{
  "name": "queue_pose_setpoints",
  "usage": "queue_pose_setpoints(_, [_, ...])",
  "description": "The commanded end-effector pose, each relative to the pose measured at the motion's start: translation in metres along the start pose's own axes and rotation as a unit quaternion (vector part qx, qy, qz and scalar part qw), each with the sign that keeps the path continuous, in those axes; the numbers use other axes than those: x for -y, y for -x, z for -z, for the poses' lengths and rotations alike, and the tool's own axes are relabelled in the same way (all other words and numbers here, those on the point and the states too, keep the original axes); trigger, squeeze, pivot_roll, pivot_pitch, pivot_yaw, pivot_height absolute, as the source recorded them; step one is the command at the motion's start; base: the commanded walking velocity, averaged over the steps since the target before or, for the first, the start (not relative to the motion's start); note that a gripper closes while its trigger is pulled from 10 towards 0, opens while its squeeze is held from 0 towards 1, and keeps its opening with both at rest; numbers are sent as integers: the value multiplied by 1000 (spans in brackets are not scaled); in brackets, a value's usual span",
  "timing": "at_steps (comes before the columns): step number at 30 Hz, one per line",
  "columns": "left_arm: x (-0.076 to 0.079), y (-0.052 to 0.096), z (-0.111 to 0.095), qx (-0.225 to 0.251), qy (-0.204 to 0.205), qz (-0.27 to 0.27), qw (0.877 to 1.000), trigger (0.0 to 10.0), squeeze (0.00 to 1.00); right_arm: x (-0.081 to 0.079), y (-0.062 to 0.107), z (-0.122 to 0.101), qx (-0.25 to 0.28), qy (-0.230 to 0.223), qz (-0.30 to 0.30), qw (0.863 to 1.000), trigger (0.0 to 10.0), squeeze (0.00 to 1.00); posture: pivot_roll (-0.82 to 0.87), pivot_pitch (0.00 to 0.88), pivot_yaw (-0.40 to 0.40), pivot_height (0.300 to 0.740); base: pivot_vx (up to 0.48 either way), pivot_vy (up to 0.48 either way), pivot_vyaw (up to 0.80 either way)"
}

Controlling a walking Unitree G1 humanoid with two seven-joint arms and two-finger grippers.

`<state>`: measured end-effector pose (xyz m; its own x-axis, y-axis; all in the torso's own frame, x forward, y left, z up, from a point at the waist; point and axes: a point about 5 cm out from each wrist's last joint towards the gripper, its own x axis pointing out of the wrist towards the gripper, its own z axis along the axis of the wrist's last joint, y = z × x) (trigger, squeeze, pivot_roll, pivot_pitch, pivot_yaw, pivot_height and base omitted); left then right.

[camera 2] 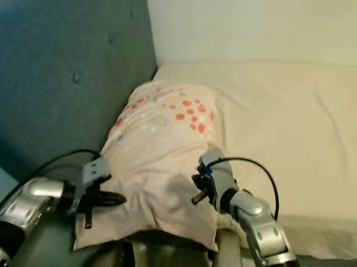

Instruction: Clean up the room

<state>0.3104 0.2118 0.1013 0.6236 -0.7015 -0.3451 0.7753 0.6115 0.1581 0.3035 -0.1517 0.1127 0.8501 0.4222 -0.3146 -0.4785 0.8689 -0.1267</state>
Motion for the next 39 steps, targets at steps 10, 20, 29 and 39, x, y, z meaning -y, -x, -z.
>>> queue_pose_setpoints(10, [-9,15,13,100,162,-461,867,10000,0,9,-7,7,37,-18,194,980,10000,0,-50,51,25,595,0,0,0])
queue_pose_setpoints(20, [24,-12,-4,96,106,-428,893,10000,0,2,-10,14,61,-28,200,978,10000,0,-55,36,31,630,0,0,0])
queue_pose_setpoints(29, [36,-19,-10,82,94,-426,896,10000,0,0,-12,14,69,-32,206,976,10000,0,-56,26,35,670,0,0,0])
queue_pose_setpoints(39, [41,-22,-11,74,98,-423,898,10000,0,-4,-14,14,76,-35,201,976,10000,0,-58,24,43,707,0,0,0])
